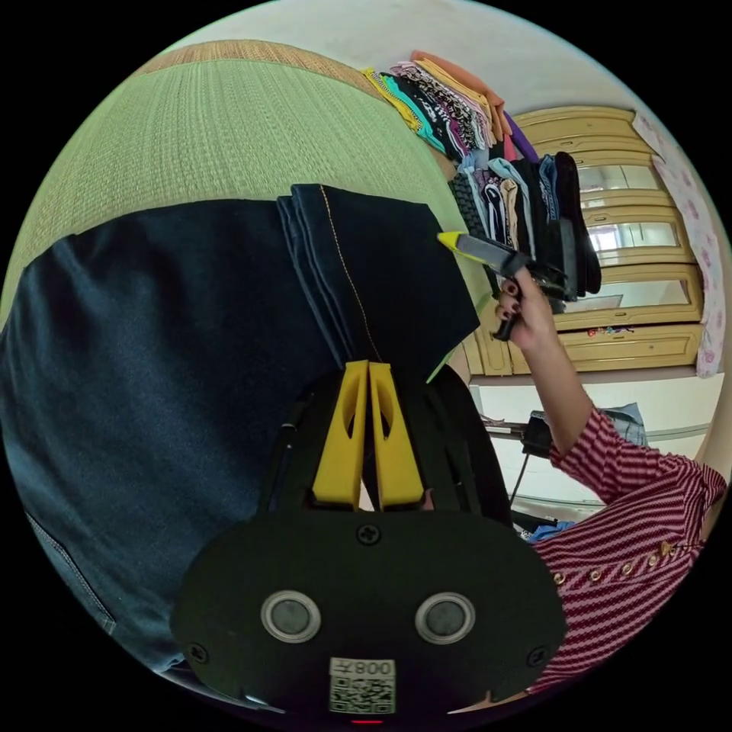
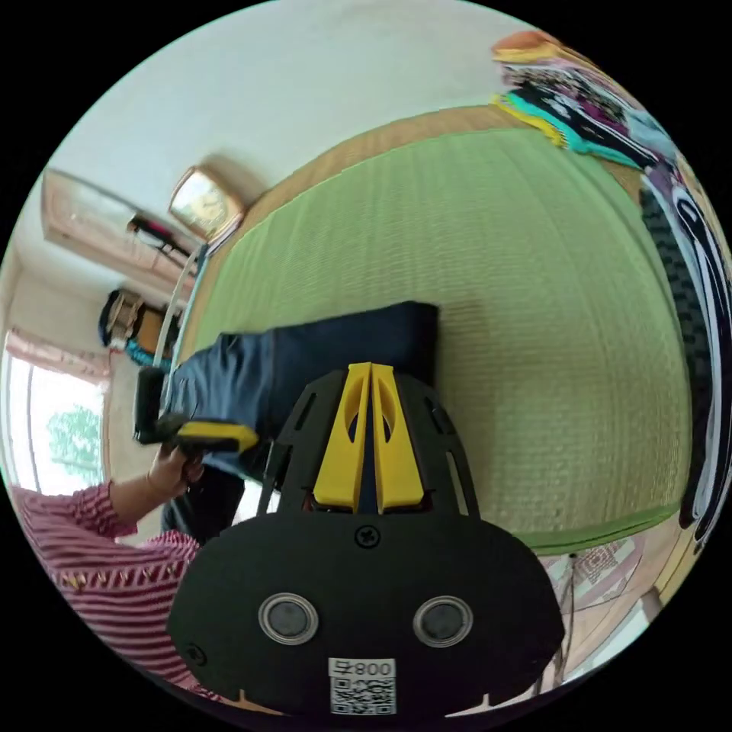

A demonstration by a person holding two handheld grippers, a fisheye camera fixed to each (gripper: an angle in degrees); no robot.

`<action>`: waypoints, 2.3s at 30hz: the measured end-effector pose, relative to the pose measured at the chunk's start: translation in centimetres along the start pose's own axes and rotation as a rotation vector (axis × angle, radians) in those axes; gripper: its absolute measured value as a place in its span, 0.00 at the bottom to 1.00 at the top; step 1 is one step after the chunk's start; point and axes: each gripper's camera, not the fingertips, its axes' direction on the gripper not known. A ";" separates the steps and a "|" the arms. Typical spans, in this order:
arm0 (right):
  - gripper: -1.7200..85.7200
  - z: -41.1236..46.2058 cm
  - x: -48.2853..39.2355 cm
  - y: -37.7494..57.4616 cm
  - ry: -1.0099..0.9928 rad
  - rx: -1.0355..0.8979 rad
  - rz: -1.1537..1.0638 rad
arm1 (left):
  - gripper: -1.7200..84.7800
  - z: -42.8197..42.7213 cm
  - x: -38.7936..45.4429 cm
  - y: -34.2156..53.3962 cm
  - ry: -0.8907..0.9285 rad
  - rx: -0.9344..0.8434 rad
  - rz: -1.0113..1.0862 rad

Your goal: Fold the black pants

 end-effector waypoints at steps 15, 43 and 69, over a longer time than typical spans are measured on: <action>0.03 -5.7 12.8 15.8 -0.166 0.099 0.130 | 0.04 0.9 4.8 0.9 -0.024 -0.032 0.061; 0.06 -3.4 27.8 30.6 -0.544 0.119 0.213 | 0.11 15.1 30.5 -1.1 -0.479 -0.198 0.547; 0.12 -1.8 32.6 30.3 -0.681 0.131 0.229 | 0.07 16.4 25.7 1.2 -0.325 -0.100 0.377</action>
